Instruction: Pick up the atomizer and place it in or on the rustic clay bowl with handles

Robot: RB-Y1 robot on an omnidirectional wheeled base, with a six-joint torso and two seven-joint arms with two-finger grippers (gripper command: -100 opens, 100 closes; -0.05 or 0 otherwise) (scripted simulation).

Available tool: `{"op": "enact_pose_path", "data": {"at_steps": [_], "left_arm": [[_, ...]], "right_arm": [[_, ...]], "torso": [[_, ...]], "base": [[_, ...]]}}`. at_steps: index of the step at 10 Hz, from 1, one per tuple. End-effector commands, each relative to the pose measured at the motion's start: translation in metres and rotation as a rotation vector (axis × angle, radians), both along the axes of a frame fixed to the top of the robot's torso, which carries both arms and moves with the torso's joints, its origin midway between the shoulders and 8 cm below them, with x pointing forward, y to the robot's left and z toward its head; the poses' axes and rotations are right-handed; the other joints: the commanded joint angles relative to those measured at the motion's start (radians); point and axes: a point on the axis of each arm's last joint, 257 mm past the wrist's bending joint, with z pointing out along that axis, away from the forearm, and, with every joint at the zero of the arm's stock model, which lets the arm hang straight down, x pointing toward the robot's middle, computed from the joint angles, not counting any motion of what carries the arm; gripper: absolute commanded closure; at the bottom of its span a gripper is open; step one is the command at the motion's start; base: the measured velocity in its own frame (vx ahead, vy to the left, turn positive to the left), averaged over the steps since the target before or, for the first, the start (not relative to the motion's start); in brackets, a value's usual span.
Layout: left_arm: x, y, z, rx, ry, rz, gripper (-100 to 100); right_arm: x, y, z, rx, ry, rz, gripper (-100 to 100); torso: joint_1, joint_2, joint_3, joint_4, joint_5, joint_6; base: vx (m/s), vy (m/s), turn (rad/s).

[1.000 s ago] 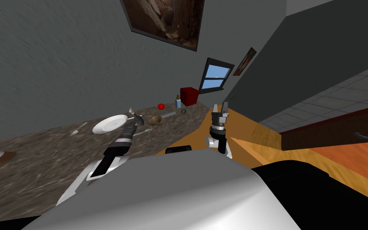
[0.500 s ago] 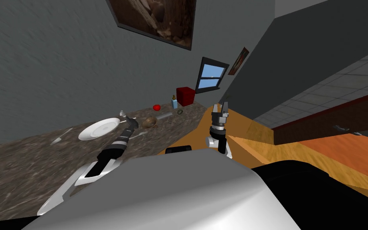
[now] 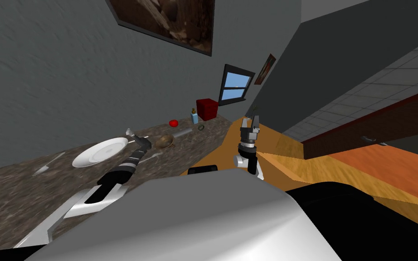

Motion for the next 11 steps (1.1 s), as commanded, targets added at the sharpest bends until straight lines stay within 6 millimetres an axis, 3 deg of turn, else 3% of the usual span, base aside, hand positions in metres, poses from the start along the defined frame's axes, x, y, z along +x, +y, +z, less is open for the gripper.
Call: {"op": "enact_pose_path", "data": {"at_steps": [1, 6, 11], "left_arm": [[-0.006, 0.025, -0.013, 0.065, 0.071, 0.031, -100], [-0.033, 0.102, -0.024, 0.259, 0.255, 0.121, -100], [-0.052, 0.161, -0.014, 0.415, 0.378, 0.193, -100]], "right_arm": [[0.0, 0.0, 0.0, 0.0, 0.0, 0.0, 0], [0.0, 0.0, 0.0, 0.0, 0.0, 0.0, 0], [0.0, 0.0, 0.0, 0.0, 0.0, 0.0, 0]], "torso": [[0.0, 0.0, 0.0, 0.0, 0.0, 0.0], [0.0, -0.001, -0.001, 0.0, 0.0, 0.0], [0.001, 0.0, 0.0, 0.0, 0.0, 0.0]], "base": [[0.041, -0.048, -0.131], [0.039, -0.042, -0.115], [0.026, -0.034, -0.087]]}}
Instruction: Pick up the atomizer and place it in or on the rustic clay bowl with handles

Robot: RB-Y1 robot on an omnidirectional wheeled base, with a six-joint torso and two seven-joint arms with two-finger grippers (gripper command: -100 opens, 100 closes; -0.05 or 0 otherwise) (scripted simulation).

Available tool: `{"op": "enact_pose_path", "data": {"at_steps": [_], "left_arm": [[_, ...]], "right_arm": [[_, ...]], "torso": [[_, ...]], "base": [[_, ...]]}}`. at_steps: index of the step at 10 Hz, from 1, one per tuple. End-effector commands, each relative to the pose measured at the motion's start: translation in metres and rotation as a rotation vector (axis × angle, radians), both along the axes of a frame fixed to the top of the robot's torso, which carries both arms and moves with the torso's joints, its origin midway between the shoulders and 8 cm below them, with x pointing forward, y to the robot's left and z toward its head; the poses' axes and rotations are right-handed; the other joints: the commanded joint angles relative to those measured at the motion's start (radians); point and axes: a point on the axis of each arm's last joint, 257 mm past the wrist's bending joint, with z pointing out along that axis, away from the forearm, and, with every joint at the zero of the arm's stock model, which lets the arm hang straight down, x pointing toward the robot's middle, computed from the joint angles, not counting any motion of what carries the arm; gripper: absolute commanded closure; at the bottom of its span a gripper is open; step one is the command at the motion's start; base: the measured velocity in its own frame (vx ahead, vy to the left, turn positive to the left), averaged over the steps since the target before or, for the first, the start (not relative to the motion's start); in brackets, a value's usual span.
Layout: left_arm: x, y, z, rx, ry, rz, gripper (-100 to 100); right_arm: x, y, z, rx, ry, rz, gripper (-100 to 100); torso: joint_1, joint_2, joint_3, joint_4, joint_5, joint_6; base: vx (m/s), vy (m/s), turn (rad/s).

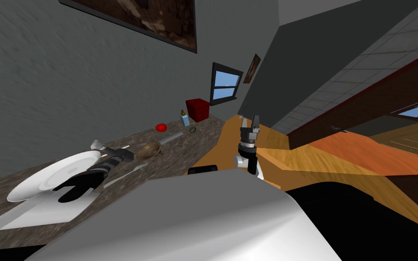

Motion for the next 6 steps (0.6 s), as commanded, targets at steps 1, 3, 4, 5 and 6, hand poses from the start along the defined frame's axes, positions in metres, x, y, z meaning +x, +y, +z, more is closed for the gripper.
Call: {"op": "enact_pose_path", "data": {"at_steps": [1, 3, 4, 5, 6], "left_arm": [[-0.004, 0.015, 0.005, 0.042, 0.03, 0.019, -100], [-0.009, 0.033, 0.014, 0.1, 0.068, 0.037, -100], [-0.007, 0.027, 0.011, 0.083, 0.057, 0.031, -100], [-0.007, 0.029, 0.011, 0.087, 0.06, 0.033, 0], [-0.009, 0.034, 0.005, 0.085, 0.06, 0.043, -100]], "right_arm": [[0.0, 0.0, 0.0, 0.0, 0.0, 0.0, 0], [0.0, 0.0, 0.0, 0.0, 0.0, 0.0, 0], [0.0, 0.0, 0.0, 0.0, 0.0, 0.0, 0], [0.0, 0.0, 0.0, 0.0, 0.0, 0.0, 0], [0.0, 0.0, 0.0, 0.0, 0.0, 0.0, 0]], "torso": [[0.0, 0.0, 0.0, 0.0, 0.0, 0.0], [0.0, 0.0, 0.0, 0.0, 0.0, 0.0], [0.0, 0.0, 0.0, 0.0, 0.0, 0.0], [0.001, 0.001, 0.0, 0.0, 0.0, 0.0], [0.001, 0.001, 0.001, 0.0, 0.0, 0.0]], "base": [[0.022, -0.022, -0.067], [0.031, -0.024, -0.076], [0.013, -0.01, -0.007], [0.0, 0.0, 0.0], [0.036, 0.023, -0.072]]}}
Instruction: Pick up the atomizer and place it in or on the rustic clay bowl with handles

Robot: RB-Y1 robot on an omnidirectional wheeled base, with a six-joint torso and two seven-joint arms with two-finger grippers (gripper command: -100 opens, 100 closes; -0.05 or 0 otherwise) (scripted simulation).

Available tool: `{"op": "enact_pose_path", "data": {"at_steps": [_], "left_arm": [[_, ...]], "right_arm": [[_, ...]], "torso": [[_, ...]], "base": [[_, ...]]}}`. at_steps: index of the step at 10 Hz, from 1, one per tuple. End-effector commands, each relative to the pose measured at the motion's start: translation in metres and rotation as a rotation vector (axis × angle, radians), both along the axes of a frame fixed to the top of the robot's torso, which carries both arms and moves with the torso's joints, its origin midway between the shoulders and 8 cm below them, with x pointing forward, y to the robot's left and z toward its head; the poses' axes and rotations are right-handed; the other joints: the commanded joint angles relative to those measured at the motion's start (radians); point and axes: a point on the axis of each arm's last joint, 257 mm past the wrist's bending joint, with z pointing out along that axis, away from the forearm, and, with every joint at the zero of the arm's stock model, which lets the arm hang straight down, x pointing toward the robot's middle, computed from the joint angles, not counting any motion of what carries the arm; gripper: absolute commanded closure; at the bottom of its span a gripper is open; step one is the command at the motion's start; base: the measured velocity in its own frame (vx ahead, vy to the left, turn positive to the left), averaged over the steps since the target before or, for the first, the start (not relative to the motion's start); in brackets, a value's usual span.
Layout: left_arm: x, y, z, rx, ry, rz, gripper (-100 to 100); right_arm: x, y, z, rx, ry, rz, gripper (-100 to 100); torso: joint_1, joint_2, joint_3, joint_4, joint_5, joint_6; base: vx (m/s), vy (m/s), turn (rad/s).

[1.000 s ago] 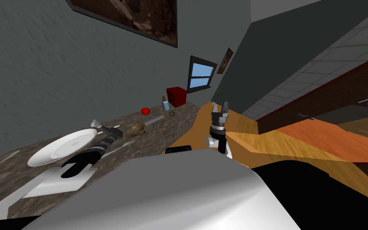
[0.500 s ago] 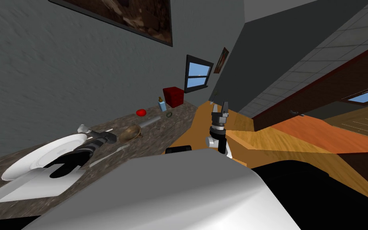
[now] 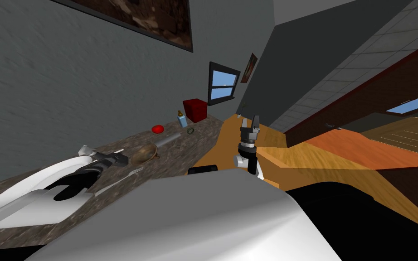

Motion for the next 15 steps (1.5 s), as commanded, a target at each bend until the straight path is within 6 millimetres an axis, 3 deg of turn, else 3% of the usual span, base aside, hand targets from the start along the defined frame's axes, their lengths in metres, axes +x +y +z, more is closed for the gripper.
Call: {"op": "enact_pose_path", "data": {"at_steps": [1, 2, 6, 7, 8, 9, 10, 15], "left_arm": [[0.0, 0.0, 0.0, 0.0, 0.0, 0.0, -100], [0.0, 0.0, 0.0, 0.0, 0.0, 0.0, 100], [0.0, 0.0, 0.0, 0.0, 0.0, 0.0, 100], [0.0, 0.0, 0.0, 0.0, 0.0, 0.0, 0], [0.0, 0.0, 0.0, 0.0, 0.0, 0.0, 100], [0.0, 0.0, 0.0, 0.0, 0.0, 0.0, 0], [0.005, -0.004, 0.007, -0.01, -0.027, 0.001, 100], [0.024, -0.024, 0.039, -0.047, -0.121, -0.007, 100]], "right_arm": [[0.0, 0.0, 0.0, 0.0, 0.0, 0.0, 0], [0.0, 0.0, 0.0, 0.0, 0.0, 0.0, 0], [0.0, 0.0, 0.0, 0.0, 0.0, 0.0, 0], [0.0, 0.0, 0.0, 0.0, 0.0, 0.0, 0], [0.0, 0.0, 0.0, 0.0, 0.0, 0.0, 0], [0.0, 0.0, 0.0, 0.0, 0.0, 0.0, 0], [0.0, 0.0, 0.0, 0.0, 0.0, 0.0, 0], [0.0, 0.0, 0.0, 0.0, 0.0, 0.0, 0]], "torso": [[0.0, 0.0, 0.0, 0.0, 0.0, 0.0], [0.0, 0.0, 0.0, 0.0, 0.0, 0.0], [-0.001, 0.001, 0.001, 0.0, 0.0, 0.0], [-0.001, 0.001, 0.001, 0.0, 0.0, 0.0], [-0.001, 0.002, 0.001, 0.0, 0.0, 0.0], [-0.001, 0.002, 0.001, 0.0, 0.0, 0.0], [-0.001, 0.002, 0.001, 0.0, 0.0, 0.0], [-0.009, 0.01, 0.006, 0.003, -0.001, -0.003]], "base": [[0.022, 0.017, -0.022], [0.0, 0.0, 0.0], [0.0, 0.0, 0.0], [0.0, 0.0, 0.0], [0.0, 0.0, 0.0], [0.0, 0.0, 0.0], [-0.068, -0.071, 0.093], [-0.092, -0.09, 0.131]]}}
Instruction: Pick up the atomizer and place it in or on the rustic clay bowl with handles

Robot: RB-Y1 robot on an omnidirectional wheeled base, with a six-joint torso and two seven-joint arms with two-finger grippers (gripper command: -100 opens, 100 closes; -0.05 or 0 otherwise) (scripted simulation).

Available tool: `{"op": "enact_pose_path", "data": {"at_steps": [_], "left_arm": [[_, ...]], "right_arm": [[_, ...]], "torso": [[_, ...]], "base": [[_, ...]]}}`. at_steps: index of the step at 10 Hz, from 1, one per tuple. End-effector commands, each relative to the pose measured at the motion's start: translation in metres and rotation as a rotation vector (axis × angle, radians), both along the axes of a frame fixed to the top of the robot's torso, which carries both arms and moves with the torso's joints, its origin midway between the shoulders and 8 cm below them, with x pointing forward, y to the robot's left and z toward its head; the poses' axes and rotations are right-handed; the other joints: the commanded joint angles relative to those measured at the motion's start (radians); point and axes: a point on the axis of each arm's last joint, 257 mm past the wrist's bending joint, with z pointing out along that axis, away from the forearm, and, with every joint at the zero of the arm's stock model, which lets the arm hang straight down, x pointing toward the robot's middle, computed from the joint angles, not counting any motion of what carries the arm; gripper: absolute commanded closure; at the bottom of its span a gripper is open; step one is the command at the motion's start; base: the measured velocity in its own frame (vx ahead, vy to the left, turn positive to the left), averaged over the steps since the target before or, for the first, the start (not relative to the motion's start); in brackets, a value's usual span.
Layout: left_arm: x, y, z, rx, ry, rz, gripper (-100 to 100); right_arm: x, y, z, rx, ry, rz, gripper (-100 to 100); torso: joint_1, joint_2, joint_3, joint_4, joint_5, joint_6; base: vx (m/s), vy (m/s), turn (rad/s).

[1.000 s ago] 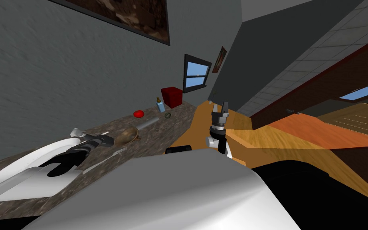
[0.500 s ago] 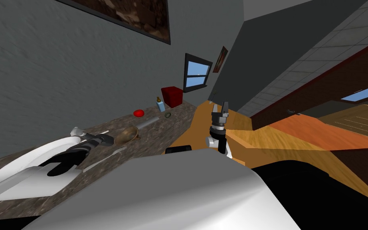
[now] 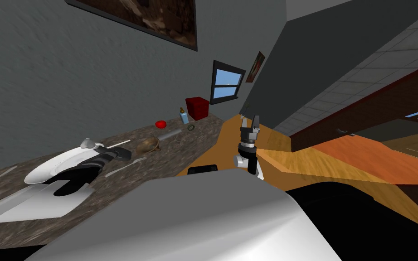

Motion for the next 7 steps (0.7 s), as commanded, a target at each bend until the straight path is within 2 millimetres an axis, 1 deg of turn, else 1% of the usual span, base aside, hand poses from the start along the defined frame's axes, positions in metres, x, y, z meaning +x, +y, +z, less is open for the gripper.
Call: {"op": "enact_pose_path", "data": {"at_steps": [1, 4, 7], "left_arm": [[0.004, -0.007, 0.01, -0.013, -0.032, -0.001, 100], [0.013, -0.02, 0.033, -0.031, -0.082, -0.009, 100], [0.021, -0.034, 0.056, -0.045, -0.122, -0.021, 100]], "right_arm": [[0.0, 0.0, 0.0, 0.0, 0.0, 0.0, 0], [0.0, 0.0, 0.0, 0.0, 0.0, 0.0, 0], [0.0, 0.0, 0.0, 0.0, 0.0, 0.0, 0]], "torso": [[0.0, 0.0, 0.0, 0.0, 0.0, 0.0], [0.002, -0.001, 0.0, 0.0, 0.001, 0.0], [0.002, -0.002, -0.001, 0.001, 0.001, 0.0]], "base": [[-0.02, -0.047, 0.111], [-0.021, -0.045, 0.111], [-0.003, -0.042, 0.114]]}}
